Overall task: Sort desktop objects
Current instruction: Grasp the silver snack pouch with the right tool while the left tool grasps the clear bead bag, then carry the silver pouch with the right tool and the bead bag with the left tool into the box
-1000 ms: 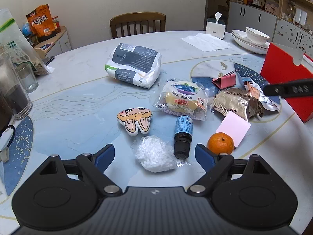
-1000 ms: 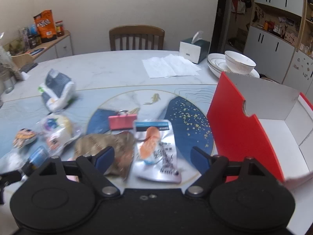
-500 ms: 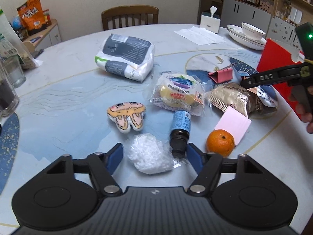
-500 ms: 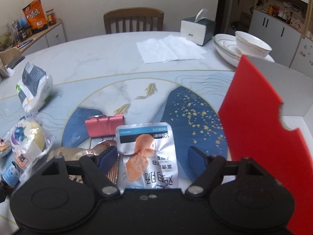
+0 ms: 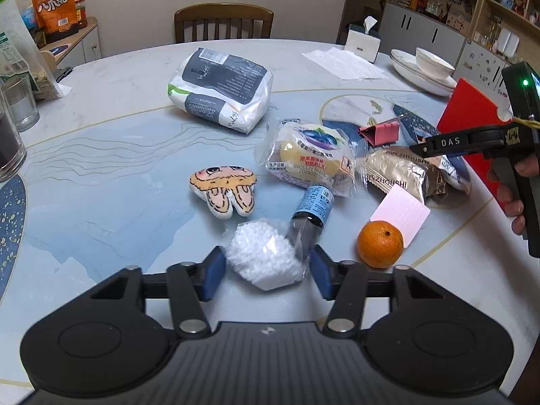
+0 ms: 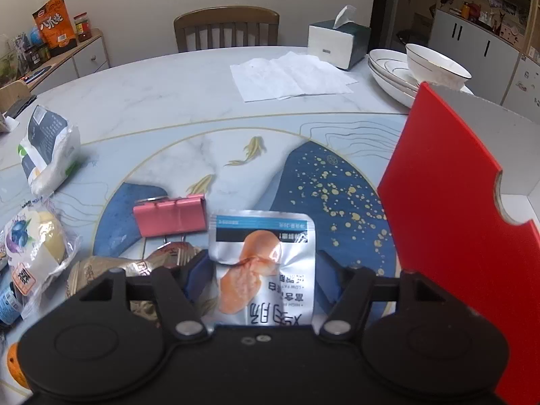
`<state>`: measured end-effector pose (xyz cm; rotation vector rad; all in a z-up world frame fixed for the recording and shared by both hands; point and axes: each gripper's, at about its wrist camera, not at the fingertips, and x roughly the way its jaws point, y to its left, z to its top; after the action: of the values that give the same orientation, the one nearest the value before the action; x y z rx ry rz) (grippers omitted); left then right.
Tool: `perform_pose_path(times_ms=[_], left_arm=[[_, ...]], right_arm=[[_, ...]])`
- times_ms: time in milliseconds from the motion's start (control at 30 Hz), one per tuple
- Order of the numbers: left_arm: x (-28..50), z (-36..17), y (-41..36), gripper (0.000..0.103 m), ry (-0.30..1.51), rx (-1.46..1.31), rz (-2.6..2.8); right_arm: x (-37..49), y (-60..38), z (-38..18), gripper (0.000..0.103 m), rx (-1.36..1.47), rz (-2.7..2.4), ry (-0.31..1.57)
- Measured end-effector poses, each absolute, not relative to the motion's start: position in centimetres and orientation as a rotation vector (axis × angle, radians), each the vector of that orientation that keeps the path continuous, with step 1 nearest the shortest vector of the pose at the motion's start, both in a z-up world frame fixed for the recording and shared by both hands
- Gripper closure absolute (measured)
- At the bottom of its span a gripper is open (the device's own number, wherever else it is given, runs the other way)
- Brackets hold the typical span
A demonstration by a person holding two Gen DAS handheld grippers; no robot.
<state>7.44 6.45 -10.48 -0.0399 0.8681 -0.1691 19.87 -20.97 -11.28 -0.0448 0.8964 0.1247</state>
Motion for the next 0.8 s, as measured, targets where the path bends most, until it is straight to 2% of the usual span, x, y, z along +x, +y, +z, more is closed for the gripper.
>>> perform_pose_path(times_ms=[67, 267, 800], left_arm=[[7.5, -10.5, 6.7, 0.066, 0.873, -0.044, -0.168], [6.8, -10.3, 7.0, 0.071, 0.867, -0.048, -0.206], [3.4, -8.6, 6.8, 0.072, 0.875, -0.063, -0.277]], right_arm=[[19.6, -20.9, -11.0, 0.042, -0.050, 0.124, 0.891], [18.3, -21.0, -10.6, 0.045, -0.048, 0.110, 0.906], [11.2, -21.5, -7.2, 0.048, 0.000, 0.104, 0.903]])
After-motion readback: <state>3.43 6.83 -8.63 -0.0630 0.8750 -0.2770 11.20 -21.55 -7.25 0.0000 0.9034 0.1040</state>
